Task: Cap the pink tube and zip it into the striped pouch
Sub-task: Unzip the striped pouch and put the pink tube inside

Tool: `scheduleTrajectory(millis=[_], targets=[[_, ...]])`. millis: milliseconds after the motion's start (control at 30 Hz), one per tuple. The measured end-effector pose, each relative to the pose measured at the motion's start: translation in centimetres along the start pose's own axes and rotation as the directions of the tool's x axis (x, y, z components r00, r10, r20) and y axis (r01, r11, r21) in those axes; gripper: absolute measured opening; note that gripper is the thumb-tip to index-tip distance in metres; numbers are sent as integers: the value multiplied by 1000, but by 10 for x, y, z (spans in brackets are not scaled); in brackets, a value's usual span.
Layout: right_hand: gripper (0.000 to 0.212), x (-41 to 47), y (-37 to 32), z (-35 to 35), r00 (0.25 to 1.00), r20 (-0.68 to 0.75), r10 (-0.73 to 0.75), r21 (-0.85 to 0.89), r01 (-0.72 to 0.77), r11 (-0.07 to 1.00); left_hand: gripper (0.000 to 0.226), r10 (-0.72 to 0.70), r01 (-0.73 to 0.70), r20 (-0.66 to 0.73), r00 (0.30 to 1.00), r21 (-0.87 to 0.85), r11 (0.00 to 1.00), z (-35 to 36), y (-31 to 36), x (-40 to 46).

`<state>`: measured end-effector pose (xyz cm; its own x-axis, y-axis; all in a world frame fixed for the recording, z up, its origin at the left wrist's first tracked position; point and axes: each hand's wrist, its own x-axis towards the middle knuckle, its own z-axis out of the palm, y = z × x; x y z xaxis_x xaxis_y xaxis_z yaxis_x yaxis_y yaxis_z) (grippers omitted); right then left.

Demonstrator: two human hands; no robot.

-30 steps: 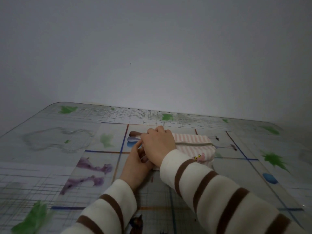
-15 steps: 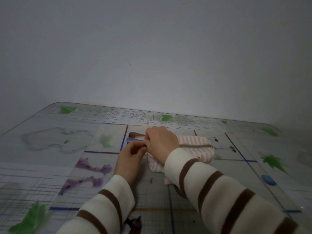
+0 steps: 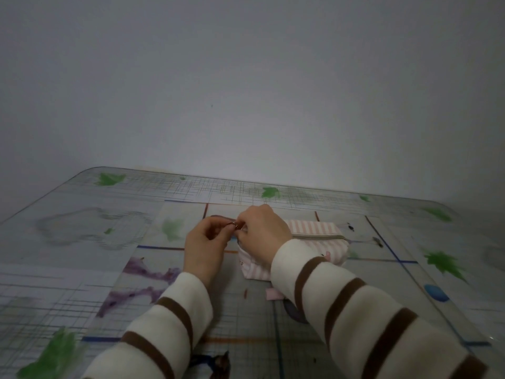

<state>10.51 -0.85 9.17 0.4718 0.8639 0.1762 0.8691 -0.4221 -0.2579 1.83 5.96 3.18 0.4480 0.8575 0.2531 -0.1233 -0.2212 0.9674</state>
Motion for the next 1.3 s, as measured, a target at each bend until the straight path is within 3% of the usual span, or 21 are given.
scheduleTrajectory(millis=[333,633,933,1300], targets=[[2,-2,4,4,984,-152,88,189,-58,980,13,-108,116,104,989,-69,991,1,-1,-5],[11,-6,4,-9,978,-35,207,341,-183,922,22,-136,154,200,970,-77,985,3,-3,-5],[7,-8,3,-9,973,-3,233,350,-217,911,39,-195,241,349,916,-92,966,10,0,-6],[13,-8,12,-2,978,-32,207,348,-184,919,22,-156,217,343,926,-149,965,18,12,-23]])
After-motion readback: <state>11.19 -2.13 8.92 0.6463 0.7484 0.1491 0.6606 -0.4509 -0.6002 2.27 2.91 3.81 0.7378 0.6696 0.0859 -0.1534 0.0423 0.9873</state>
